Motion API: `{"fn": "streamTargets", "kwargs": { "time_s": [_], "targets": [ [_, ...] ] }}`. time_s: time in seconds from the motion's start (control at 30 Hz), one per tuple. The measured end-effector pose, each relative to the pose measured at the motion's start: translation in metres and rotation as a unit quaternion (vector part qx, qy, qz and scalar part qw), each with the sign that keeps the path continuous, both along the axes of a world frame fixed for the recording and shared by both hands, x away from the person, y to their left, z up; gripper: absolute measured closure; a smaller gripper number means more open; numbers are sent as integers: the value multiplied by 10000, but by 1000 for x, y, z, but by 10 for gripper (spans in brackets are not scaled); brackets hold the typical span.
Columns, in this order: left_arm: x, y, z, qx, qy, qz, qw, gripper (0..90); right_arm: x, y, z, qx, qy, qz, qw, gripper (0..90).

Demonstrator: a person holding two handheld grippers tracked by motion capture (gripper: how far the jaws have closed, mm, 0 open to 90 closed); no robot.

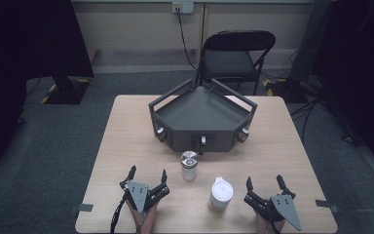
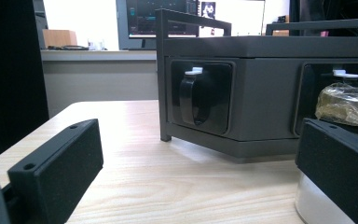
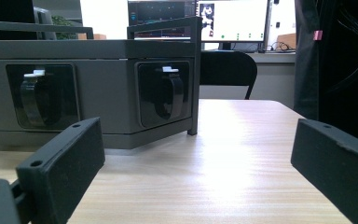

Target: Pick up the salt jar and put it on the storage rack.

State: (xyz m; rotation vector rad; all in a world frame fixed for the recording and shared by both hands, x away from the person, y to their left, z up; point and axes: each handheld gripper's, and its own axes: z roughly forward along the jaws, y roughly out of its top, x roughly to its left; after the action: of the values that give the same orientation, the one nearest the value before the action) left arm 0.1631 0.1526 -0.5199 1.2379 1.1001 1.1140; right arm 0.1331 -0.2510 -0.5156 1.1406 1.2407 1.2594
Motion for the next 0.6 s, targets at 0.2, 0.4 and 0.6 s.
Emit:
{"fn": "streamTargets", "kwargs": {
  "time_s": [0.2, 0.4, 0.6],
  "targets": [
    [0, 3, 0, -2, -1, -75, 10000, 0, 0, 0, 0, 1, 0, -1, 10000, 13],
    [2, 2, 4, -79, 106, -145, 9998, 0, 0, 0, 0, -1, 0, -2, 10000, 13],
    [1, 1, 12, -101, 26, -282, 9995, 0, 0, 0, 0, -1, 0, -4, 10000, 13]
  ]
}}
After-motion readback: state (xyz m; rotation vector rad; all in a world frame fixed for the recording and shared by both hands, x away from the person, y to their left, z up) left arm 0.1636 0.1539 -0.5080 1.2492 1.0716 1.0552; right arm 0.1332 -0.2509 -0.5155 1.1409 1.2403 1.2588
